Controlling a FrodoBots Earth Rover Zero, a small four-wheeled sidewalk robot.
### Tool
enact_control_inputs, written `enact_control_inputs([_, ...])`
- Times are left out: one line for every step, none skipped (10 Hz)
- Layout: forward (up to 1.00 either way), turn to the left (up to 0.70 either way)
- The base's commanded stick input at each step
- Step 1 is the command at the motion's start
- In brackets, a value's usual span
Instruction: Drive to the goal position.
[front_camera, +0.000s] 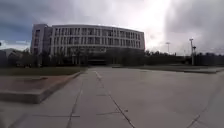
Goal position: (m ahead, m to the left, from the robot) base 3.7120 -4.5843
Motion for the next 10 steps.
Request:
enact_control_inputs([0.70, 0.01])
enact_control_inputs([0.70, 0.13])
enact_control_inputs([0.70, 0.35])
enact_control_inputs([0.70, 0.35])
enact_control_inputs([0.70, 0.35])
enact_control_inputs([0.70, 0.35])
enact_control_inputs([0.70, 0.00])
enact_control_inputs([0.70, 0.00])
enact_control_inputs([0.70, 0.00])
enact_control_inputs([0.70, 0.00])
